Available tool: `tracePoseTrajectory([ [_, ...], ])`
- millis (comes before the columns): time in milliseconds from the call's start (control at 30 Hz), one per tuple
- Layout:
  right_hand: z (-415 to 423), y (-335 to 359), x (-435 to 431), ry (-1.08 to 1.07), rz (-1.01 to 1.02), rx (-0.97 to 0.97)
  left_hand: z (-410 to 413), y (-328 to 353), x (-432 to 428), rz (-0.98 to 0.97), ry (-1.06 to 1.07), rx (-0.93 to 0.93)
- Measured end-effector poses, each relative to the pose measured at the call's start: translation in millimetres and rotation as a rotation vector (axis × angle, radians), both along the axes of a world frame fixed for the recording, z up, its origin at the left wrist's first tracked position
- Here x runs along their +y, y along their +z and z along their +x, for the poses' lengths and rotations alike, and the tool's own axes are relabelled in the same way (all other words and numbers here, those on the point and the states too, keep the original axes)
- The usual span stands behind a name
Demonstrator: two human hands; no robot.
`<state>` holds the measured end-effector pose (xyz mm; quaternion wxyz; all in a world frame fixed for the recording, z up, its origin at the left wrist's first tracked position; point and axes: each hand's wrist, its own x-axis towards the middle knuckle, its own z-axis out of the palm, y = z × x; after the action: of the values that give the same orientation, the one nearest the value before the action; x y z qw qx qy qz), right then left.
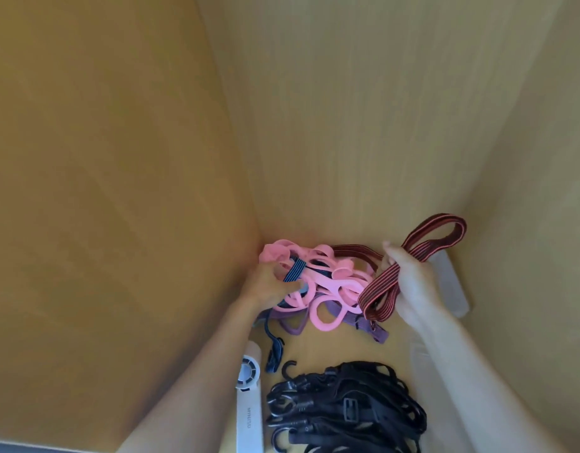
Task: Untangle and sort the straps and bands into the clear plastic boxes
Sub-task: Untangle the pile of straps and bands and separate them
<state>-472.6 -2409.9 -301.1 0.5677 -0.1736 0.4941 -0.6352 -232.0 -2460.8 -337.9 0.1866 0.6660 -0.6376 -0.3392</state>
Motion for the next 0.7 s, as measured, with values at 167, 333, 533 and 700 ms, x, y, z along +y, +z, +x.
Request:
tracePoseTrajectory([
  [167,7,-7,24,0.081,-0.004,0.012,-9,-30,-27,0.015,0.0,0.044],
  [333,-2,-15,32,0.107,0.032,0.071,-12,-4,-29,-0.017,0.155,0.536],
  [533,-3,-6,22,0.21,-0.025,0.202,-20,69,-22,-0.054,0.116,0.919],
  [700,7,20,-2,0.235,-0.098,0.319,-20,148,-16,-0.178,-0.118,1.013],
])
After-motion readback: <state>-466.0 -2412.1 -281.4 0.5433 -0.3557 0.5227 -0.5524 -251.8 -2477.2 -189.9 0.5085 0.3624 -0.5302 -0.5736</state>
